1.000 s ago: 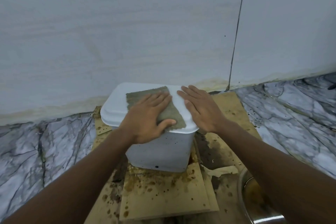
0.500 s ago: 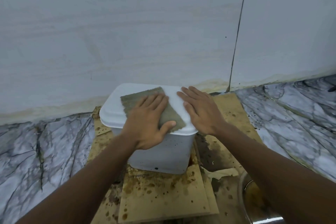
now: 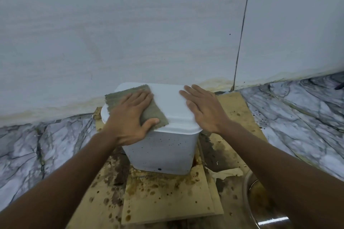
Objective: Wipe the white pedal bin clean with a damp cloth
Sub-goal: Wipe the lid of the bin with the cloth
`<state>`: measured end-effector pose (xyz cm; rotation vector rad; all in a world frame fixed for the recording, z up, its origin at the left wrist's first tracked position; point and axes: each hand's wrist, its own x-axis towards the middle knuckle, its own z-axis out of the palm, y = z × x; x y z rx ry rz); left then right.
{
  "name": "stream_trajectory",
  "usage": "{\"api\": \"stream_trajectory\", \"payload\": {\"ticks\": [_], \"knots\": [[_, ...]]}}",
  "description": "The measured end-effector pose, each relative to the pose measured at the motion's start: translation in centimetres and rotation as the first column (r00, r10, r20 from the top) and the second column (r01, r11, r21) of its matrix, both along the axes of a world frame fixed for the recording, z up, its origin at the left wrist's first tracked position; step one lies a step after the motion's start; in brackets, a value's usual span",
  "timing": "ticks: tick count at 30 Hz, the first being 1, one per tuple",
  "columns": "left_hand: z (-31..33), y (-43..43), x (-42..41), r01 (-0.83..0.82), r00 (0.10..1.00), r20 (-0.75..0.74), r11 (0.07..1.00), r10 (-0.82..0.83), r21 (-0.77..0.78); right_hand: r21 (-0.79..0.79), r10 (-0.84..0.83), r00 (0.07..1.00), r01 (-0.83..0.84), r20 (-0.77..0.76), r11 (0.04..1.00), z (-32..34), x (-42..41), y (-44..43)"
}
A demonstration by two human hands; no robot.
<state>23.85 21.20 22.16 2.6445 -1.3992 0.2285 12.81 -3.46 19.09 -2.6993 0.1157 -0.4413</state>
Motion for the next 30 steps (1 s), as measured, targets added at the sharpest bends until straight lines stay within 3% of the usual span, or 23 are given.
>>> {"api": "stream_trajectory", "payload": {"ticks": [6,10,16,21,24,27,29,30], "knots": [[-1.7,-6.3,-4.9,0.090,0.989,0.119,0.996,-0.086,-0.025,0.014,0.007,1.000,-0.008,0.016,1.000,-0.7,-0.2,-0.7],[-2.0,-4.2,-2.6,0.191,0.967,0.166,0.981,-0.191,0.016,0.075,0.024,0.999,-0.026,0.029,0.997,-0.8,0.1,-1.3],[-1.6,1.6,1.8,0.051,0.991,0.124,0.995,-0.039,-0.091,0.126,0.009,0.999,-0.013,0.033,0.992,-0.4,1.1,-0.9],[-2.3,-1.6,-1.5,-0.048,0.991,0.113,0.987,0.066,-0.153,0.077,-0.027,0.999,0.025,0.026,0.997,-0.3,0.8,-0.6],[-2.7,-3.6,-3.2,-0.005,0.993,0.117,0.990,0.022,-0.144,0.098,-0.006,1.000,0.006,0.001,0.995,-0.4,0.3,-0.4],[-2.4,-2.6,-2.4,0.039,0.996,0.083,0.990,-0.028,-0.134,0.356,0.035,0.999,-0.029,-0.011,0.934,0.3,0.0,-0.5],[-2.4,-1.4,-1.5,0.020,0.998,0.057,0.989,-0.012,-0.144,0.663,0.049,0.999,-0.039,0.004,0.748,1.2,0.0,-0.5],[-2.4,-0.8,-1.3,0.008,0.999,0.048,0.989,-0.001,-0.146,0.742,0.046,0.999,-0.048,0.024,0.668,1.4,0.0,-0.4]]}}
